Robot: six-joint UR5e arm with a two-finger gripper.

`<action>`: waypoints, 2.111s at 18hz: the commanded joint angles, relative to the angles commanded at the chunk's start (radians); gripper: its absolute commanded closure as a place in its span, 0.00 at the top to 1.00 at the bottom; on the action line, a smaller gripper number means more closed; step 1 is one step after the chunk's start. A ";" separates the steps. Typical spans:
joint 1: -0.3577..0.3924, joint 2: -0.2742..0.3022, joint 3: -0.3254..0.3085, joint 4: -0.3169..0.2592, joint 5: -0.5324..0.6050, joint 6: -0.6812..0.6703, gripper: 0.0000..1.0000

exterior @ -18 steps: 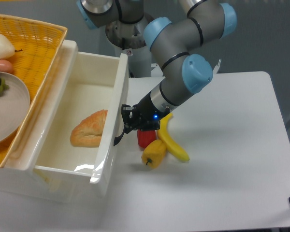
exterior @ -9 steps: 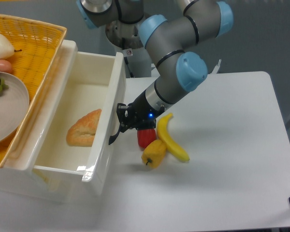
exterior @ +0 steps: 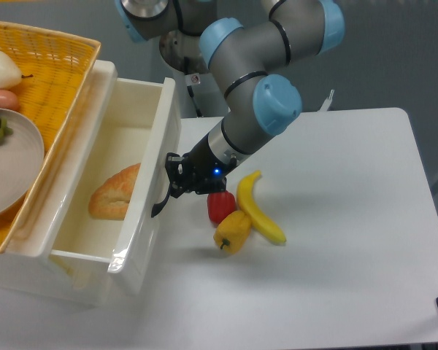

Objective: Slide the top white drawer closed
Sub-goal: 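Push the drawer front with the gripper into the cabinet until shut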

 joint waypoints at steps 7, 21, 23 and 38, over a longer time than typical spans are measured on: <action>-0.021 0.000 0.000 0.002 0.000 -0.017 0.14; -0.087 -0.006 0.002 0.008 0.005 -0.061 0.15; -0.091 -0.006 0.002 0.008 0.005 -0.061 0.15; -0.153 -0.012 0.009 0.031 0.006 -0.118 0.15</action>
